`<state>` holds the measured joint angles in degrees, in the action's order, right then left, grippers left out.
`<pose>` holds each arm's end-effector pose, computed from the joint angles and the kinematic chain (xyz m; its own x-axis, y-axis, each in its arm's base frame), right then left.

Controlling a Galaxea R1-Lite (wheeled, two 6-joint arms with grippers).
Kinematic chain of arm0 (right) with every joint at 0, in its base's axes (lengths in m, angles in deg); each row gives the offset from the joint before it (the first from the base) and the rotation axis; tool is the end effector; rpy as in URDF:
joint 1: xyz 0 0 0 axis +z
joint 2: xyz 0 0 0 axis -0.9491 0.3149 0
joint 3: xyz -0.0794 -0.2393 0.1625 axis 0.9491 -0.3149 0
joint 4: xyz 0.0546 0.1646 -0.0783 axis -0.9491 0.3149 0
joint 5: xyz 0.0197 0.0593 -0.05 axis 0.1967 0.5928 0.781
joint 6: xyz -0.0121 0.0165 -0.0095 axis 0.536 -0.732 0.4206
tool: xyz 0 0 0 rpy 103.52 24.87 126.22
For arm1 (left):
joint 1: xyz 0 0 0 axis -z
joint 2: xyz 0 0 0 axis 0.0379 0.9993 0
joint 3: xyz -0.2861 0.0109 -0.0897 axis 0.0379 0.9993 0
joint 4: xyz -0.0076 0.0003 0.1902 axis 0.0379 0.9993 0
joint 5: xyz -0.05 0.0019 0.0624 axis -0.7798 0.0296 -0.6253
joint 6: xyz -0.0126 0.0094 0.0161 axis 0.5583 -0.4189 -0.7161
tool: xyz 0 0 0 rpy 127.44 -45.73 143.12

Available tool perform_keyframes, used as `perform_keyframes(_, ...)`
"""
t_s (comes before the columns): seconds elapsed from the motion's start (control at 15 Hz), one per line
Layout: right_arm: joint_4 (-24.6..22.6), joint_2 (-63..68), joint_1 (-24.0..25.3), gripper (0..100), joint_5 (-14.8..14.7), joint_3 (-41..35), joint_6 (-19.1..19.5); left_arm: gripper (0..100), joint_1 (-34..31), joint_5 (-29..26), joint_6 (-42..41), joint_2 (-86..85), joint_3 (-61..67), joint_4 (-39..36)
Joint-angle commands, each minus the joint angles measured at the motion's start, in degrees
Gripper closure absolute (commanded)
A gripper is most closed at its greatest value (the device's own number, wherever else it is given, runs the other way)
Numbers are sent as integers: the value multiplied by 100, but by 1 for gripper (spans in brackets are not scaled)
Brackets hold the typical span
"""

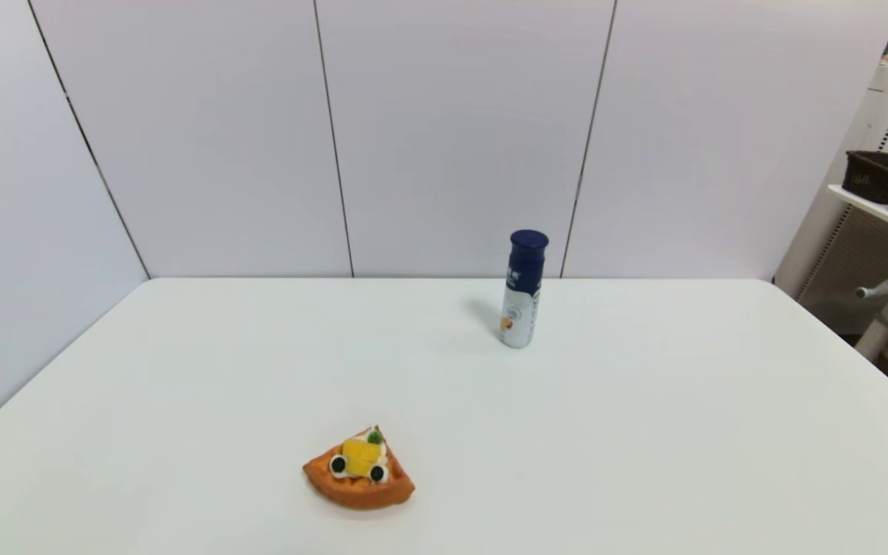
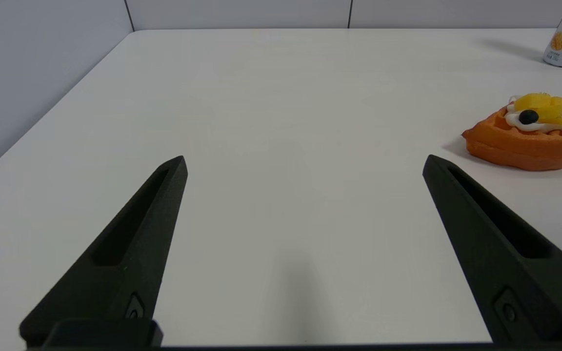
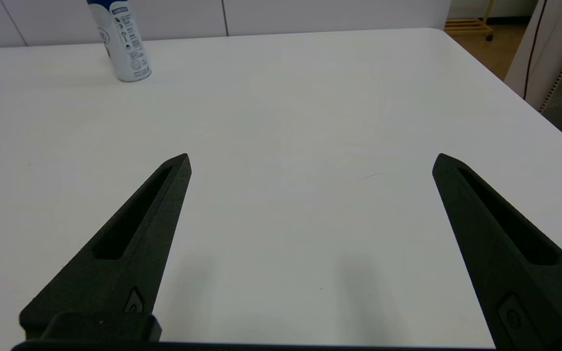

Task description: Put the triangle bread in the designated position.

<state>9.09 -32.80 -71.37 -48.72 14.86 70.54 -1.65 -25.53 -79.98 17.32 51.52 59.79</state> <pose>-0.0227 -0.0005 0.0753 0.9999 -0.0136 -0.0015 0.0136 0.9990 0.0416 -0.0229 -0.0006 0.0756 0.9989 -0.0460 0.0013 0.0460 0.9988 0.0182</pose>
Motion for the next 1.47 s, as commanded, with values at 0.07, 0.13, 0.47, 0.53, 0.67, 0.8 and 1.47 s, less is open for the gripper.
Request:
perform_keyframes(0.07, -7, 9, 0, 0, -1, 0, 2, 0, 0, 0, -1, 7, 0, 0)
perform_keyframes(0.13, -7, 18, 0, 0, -1, 18, 37, 0, 0, 0, -1, 7, 0, 0)
perform_keyframes(0.47, 37, 1380, 149, 0, 333, 1406, 810, 0, 0, 0, -1, 7, 0, 0)
perform_keyframes(0.53, 28, 1635, 325, 0, 887, 1617, 986, 0, 0, 0, -1, 7, 0, 0)
perform_keyframes(0.67, -51, 2417, 958, 0, 1775, 1925, 1250, 0, 0, 0, 8, 7, 0, 0)
perform_keyframes(0.8, -51, 3428, 2003, 0, 2161, 2479, 1355, 0, 0, 0, -1, 7, 0, 0)
perform_keyframes(1.47, -51, 7207, 4517, 0, 2241, 4386, 1425, 0, 0, 0, -1, 7, 0, 0)
